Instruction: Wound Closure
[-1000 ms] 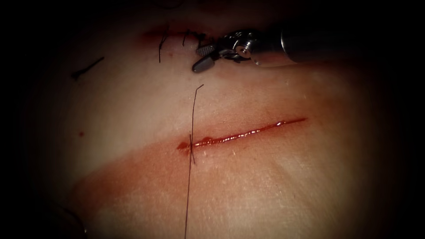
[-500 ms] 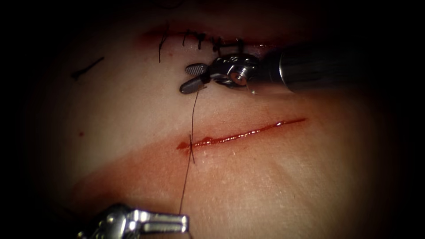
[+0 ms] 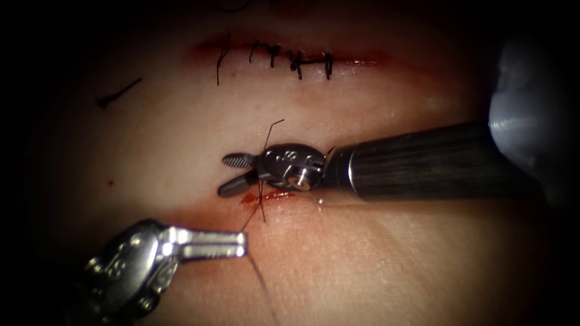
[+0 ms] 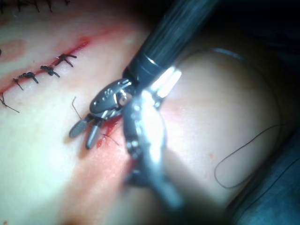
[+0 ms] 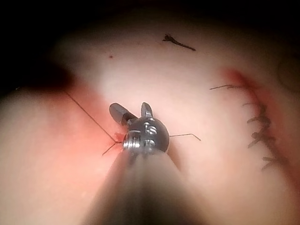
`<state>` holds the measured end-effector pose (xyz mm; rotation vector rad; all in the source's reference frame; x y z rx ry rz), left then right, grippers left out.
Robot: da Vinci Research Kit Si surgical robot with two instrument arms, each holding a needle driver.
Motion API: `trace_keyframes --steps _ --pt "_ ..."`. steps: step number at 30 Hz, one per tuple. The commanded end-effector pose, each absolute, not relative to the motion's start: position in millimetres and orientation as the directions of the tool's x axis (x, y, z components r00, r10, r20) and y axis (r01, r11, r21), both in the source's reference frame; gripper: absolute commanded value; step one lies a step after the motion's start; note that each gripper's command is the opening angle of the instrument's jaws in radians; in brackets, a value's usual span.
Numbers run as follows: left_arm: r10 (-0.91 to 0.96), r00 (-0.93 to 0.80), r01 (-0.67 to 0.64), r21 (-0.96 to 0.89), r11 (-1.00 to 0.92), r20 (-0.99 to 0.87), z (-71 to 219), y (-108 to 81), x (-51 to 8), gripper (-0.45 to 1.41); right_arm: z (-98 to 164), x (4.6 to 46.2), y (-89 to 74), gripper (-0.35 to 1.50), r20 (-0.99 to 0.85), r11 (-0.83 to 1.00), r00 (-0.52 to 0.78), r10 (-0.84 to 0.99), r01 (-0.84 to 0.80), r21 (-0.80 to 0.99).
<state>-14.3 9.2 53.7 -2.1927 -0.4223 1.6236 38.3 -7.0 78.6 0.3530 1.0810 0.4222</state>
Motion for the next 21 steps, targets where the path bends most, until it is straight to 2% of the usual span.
trace_keyframes --steps 1,9,21 --pt "0.458 0.284 0.014 -0.473 -0.881 -0.843 55.0 9.1 -14.8 -0.45 78.9 38.9 -8.0 1.30 -0.770 0.867 0.405 0.493 -0.152 0.475" --pt "0.449 0.266 -0.020 -0.470 -0.882 -0.853 60.7 12.0 -13.9 -0.45 77.9 39.2 -9.9 1.28 -0.772 0.863 0.395 0.498 -0.137 0.487" --pt "0.456 0.242 -0.053 -0.481 -0.875 -0.856 70.0 14.8 -12.1 -0.45 77.0 37.5 -11.5 1.26 -0.776 0.855 0.371 0.510 -0.122 0.503"
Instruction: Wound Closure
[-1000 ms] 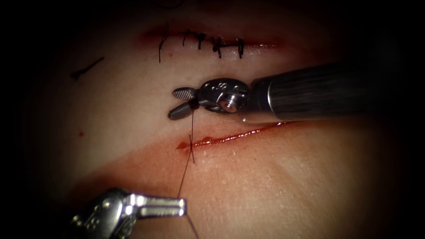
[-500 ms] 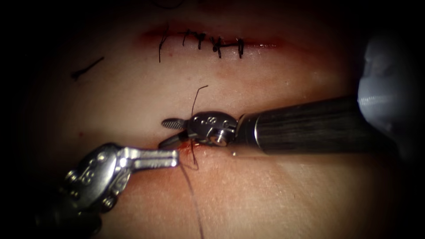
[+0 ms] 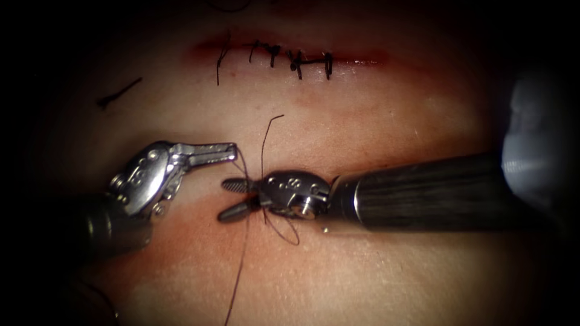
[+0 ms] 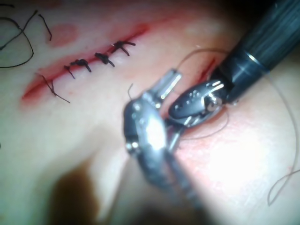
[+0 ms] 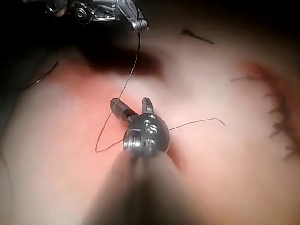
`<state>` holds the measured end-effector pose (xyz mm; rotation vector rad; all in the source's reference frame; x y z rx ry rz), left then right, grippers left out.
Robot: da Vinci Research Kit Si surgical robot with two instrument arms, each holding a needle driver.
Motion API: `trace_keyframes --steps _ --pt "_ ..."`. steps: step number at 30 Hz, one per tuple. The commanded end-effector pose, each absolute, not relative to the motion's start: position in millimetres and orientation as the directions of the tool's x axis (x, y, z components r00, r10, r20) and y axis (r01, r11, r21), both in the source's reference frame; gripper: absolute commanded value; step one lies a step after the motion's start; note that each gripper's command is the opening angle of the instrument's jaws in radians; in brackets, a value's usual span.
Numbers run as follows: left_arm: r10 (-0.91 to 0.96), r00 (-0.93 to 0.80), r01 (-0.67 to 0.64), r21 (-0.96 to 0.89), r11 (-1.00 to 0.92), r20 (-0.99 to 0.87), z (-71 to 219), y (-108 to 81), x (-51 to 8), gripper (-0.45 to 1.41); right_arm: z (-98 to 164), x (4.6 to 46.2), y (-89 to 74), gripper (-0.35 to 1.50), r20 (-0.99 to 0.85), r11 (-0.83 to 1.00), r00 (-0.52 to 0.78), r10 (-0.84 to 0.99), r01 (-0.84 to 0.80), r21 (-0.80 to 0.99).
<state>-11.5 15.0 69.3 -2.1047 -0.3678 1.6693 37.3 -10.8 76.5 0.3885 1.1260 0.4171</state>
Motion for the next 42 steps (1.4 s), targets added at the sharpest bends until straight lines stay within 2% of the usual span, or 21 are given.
trace_keyframes --steps 1,11,22,33,42 --pt "0.460 0.242 -0.053 -0.485 -0.873 -0.855 70.5 14.9 -12.0 -0.45 76.9 37.3 -11.6 1.26 -0.778 0.856 0.368 0.509 -0.120 0.503" --pt "0.479 0.235 -0.055 -0.504 -0.862 -0.846 76.7 15.6 -12.5 -0.45 76.3 35.7 -12.9 1.25 -0.796 0.855 0.321 0.513 -0.108 0.508" --pt "0.498 0.226 -0.059 -0.522 -0.851 -0.837 81.0 14.6 -12.5 -0.45 76.1 31.8 -13.7 1.21 -0.808 0.840 0.236 0.540 -0.095 0.534" --pt "0.511 0.220 -0.065 -0.535 -0.842 -0.831 84.1 13.4 -13.6 -0.45 75.8 33.0 -14.9 1.21 -0.806 0.818 0.142 0.574 -0.059 0.572" --pt "0.532 0.206 -0.061 -0.553 -0.831 -0.821 87.3 10.9 -12.9 -0.45 75.2 31.9 -14.0 1.21 -0.809 0.811 0.051 0.585 -0.067 0.582"
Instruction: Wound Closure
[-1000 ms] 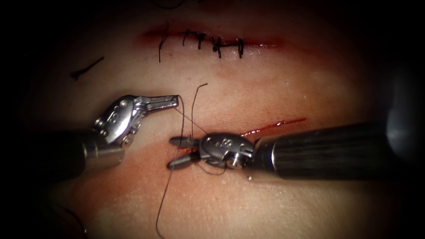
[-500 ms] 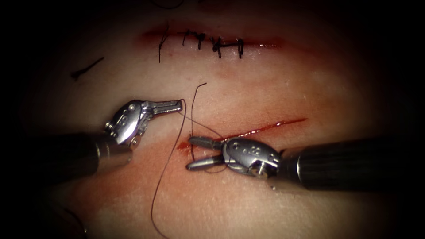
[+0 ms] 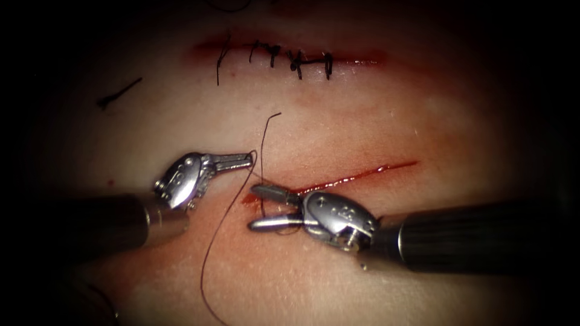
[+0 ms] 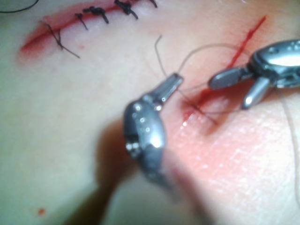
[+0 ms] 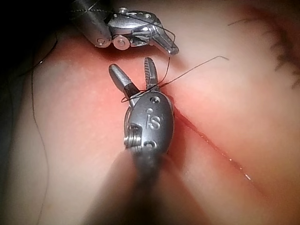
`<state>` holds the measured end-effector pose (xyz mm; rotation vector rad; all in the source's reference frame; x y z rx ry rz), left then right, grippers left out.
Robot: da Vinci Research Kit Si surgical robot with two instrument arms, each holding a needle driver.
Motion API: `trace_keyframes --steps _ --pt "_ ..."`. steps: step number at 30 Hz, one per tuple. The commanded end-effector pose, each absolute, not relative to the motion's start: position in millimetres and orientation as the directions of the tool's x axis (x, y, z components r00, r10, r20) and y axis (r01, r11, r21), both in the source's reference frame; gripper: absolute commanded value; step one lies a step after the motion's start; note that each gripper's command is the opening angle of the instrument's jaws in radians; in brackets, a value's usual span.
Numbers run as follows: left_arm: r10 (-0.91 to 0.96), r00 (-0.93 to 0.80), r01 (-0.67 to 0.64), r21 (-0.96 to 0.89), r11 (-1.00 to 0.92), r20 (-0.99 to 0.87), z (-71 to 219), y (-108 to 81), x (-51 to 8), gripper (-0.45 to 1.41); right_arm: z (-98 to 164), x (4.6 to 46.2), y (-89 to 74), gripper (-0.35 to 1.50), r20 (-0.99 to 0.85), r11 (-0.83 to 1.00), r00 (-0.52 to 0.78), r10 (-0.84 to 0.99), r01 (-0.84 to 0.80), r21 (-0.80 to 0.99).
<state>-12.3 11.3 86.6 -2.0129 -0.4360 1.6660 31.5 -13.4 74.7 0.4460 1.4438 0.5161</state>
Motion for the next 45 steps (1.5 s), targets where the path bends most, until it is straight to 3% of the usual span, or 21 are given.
trace_keyframes --steps 1,12,27,45 --pt "0.535 0.206 -0.060 -0.556 -0.829 -0.819 87.4 10.7 -12.8 -0.45 75.1 31.9 -13.9 1.21 -0.809 0.810 0.049 0.586 -0.073 0.582" --pt "0.536 0.203 -0.071 -0.558 -0.827 -0.819 86.6 8.6 -12.8 -0.45 75.5 31.7 -11.5 1.18 -0.800 0.782 -0.009 0.600 -0.206 0.589" --pt "0.540 0.204 -0.058 -0.560 -0.826 -0.817 85.7 8.1 -12.5 -0.45 77.5 31.6 -10.7 1.13 -0.801 0.765 0.130 0.585 -0.418 0.490" --pt "0.540 0.209 -0.061 -0.562 -0.825 -0.815 85.6 8.5 -13.2 -0.45 78.0 32.8 -9.2 1.04 -0.760 0.594 0.108 0.641 -0.696 0.402"
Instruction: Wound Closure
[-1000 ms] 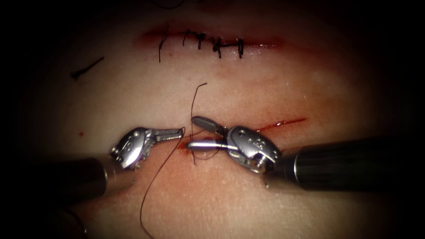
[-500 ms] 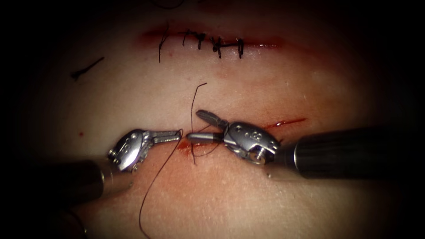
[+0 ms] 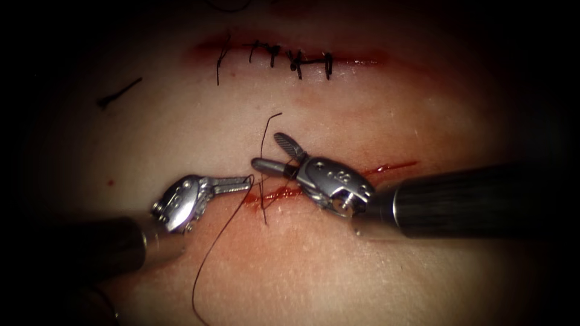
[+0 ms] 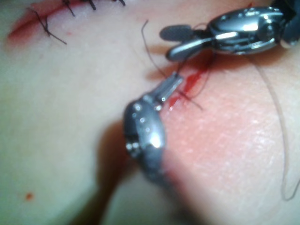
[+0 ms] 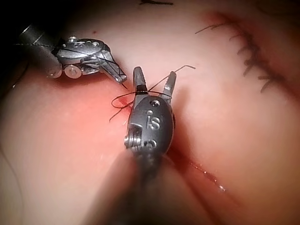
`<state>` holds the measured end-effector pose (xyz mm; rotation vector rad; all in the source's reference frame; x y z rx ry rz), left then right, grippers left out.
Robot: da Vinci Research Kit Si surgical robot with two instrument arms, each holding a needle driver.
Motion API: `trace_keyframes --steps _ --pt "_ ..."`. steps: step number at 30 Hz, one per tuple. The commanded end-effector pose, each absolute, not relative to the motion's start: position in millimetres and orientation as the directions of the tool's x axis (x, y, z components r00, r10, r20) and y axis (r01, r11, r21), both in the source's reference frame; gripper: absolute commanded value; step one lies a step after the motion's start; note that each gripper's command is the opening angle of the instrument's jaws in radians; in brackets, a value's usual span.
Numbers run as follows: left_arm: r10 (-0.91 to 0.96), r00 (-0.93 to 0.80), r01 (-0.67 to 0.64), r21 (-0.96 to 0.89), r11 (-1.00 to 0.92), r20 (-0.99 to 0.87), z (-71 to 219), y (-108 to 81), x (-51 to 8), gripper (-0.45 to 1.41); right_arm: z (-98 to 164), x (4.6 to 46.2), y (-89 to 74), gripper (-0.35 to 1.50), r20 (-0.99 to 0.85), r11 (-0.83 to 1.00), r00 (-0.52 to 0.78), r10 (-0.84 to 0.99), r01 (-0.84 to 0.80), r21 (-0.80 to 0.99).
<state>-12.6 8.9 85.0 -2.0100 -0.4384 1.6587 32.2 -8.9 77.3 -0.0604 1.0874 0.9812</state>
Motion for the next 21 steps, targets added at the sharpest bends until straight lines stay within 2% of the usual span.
trace_keyframes --steps 1,10,21 --pt "0.541 0.209 -0.061 -0.563 -0.824 -0.814 85.5 8.6 -13.1 -0.45 78.1 32.7 -9.0 1.04 -0.757 0.586 0.111 0.644 -0.708 0.394" --pt "0.552 0.215 -0.056 -0.574 -0.817 -0.806 84.6 10.1 -13.6 -0.45 80.3 33.5 -7.0 1.08 -0.699 0.501 0.106 0.707 -0.773 0.389" --pt "0.547 0.217 -0.049 -0.569 -0.821 -0.808 84.2 9.9 -14.0 -0.45 82.5 37.1 -4.7 1.08 -0.644 0.486 0.148 0.751 -0.784 0.387"
